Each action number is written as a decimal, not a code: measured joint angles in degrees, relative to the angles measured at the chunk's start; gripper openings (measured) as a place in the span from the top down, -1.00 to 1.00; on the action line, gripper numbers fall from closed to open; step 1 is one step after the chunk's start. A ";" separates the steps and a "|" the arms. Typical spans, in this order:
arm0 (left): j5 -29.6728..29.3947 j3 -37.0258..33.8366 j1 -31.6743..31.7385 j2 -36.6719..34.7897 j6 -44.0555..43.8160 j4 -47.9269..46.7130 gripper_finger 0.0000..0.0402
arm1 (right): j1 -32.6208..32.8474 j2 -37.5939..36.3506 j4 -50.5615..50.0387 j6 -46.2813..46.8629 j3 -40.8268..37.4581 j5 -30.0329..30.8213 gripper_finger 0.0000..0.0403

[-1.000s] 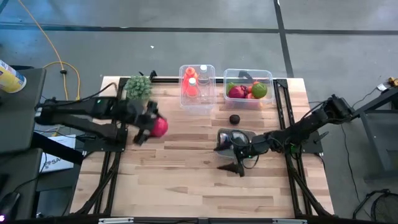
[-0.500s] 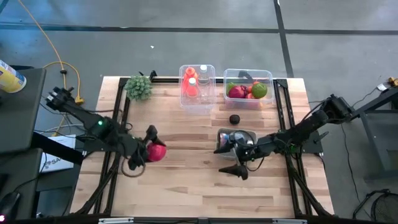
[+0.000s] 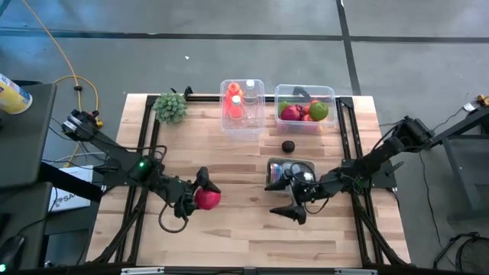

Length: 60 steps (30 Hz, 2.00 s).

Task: Pick & Place Food Item
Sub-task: Put the red apple into the right transparent bin

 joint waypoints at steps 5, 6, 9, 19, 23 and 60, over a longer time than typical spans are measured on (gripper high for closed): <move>-0.06 0.02 0.02 0.02 1.67 3.58 -0.72 | -0.18 0.00 0.00 0.05 0.00 4.65 -0.95; -0.04 0.02 0.15 0.02 2.74 4.23 -0.72 | -0.35 0.00 0.25 0.15 0.00 5.90 -0.95; 0.01 0.02 0.79 0.02 4.61 6.31 -0.72 | -0.88 -0.02 2.50 5.16 0.00 13.10 -0.95; 0.12 0.02 0.83 1.05 2.67 7.66 -0.72 | -0.93 -0.04 0.91 8.70 0.00 22.60 -0.95; 0.12 0.04 0.83 1.88 2.49 7.69 -0.72 | -0.95 -0.04 0.97 9.35 0.00 26.36 -0.95; -2.95 0.04 1.57 3.76 15.09 16.80 -0.72 | -1.69 -0.07 8.46 -8.52 5.60 13.48 -0.95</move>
